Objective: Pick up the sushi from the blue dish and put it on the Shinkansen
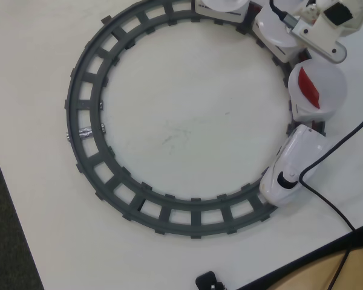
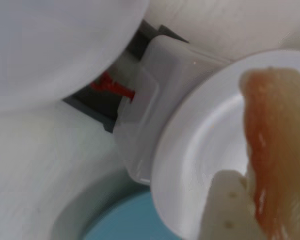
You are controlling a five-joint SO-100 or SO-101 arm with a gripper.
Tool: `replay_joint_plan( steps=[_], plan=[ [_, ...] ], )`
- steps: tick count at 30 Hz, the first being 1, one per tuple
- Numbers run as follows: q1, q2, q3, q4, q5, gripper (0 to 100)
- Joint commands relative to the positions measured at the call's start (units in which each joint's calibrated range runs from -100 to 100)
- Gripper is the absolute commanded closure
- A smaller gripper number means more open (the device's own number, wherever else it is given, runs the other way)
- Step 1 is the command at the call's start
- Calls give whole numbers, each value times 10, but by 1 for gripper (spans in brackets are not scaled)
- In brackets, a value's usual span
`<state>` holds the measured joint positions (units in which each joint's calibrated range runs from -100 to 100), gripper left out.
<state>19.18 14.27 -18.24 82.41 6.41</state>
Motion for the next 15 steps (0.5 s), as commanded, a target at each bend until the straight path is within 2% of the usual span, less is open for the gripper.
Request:
replay_joint_plan(
  steps=[1,15],
  plan=[
    [0,9,-10,-18,-2,98],
    [6,53,19,-42,-7,98]
  ],
)
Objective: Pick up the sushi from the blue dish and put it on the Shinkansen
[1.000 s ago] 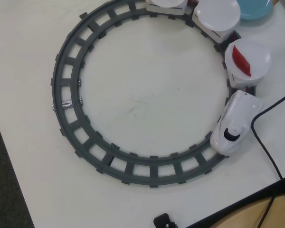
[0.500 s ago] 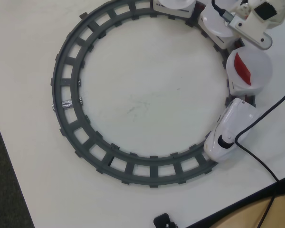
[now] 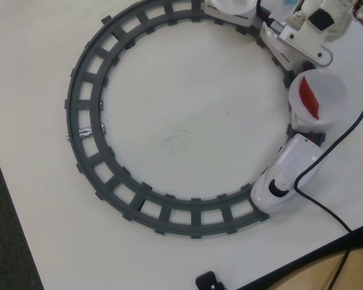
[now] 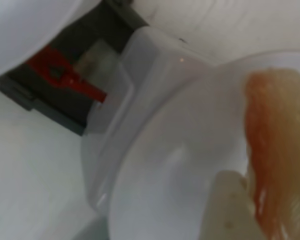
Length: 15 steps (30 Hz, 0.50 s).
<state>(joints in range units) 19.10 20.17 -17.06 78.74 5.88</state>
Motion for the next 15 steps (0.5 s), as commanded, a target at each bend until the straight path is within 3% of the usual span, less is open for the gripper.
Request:
replay_joint_plan(
  steps=[1,15],
  plan=[
    [9,-6,10,-5,-2,98],
    [28,-10,67,0,-4,95]
  ],
)
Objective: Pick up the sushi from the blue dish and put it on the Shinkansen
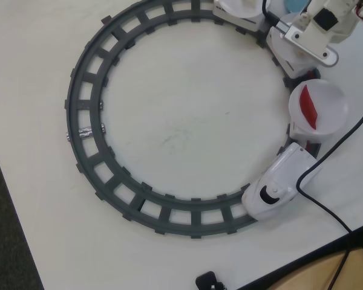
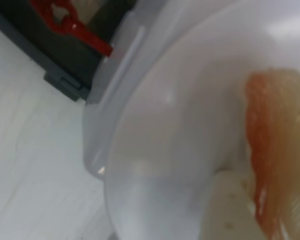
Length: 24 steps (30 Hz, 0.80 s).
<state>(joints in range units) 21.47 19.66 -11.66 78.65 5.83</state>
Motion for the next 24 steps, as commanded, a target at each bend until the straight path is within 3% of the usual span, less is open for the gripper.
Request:
replay_joint_plan(
  steps=[1,7,15,20,24],
  plan=[
    [5,-5,18,0,-7,92],
    [3,-53,58,0,-6,70],
    [7,-254,83,59,-29,66],
    [134,-428,139,46,-75,66],
    [260,-560,302,23,-72,66]
  ],
)
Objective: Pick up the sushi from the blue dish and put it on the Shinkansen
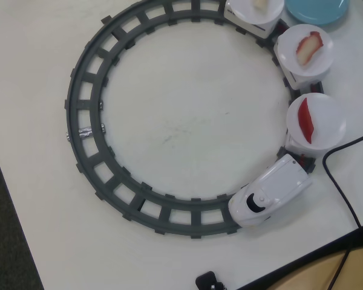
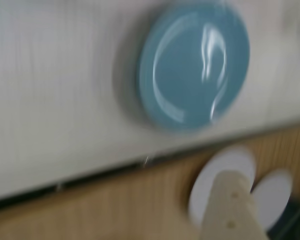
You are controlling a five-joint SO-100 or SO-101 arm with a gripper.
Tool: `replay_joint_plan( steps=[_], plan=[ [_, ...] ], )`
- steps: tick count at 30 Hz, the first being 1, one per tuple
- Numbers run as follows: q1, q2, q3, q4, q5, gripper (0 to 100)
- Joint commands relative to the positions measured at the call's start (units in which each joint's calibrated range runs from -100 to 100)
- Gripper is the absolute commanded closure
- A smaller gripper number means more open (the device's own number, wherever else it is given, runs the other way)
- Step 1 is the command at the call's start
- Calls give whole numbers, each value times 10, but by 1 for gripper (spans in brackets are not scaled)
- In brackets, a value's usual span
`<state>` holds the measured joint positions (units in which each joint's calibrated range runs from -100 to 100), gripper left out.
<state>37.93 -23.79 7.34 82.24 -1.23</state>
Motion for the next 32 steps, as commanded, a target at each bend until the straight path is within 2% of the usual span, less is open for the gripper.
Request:
replay_joint_plan(
  steps=[1,4,11,15,23,32],
  plan=[
    [119,-159,161,-12,0,66],
    [158,-263,313,-31,0,66],
    [157,-470,665,-178,1,67],
    [164,-569,796,-199,1,67],
    [181,-745,860,-119,1,67],
    [181,-747,861,-117,1,67]
  ],
)
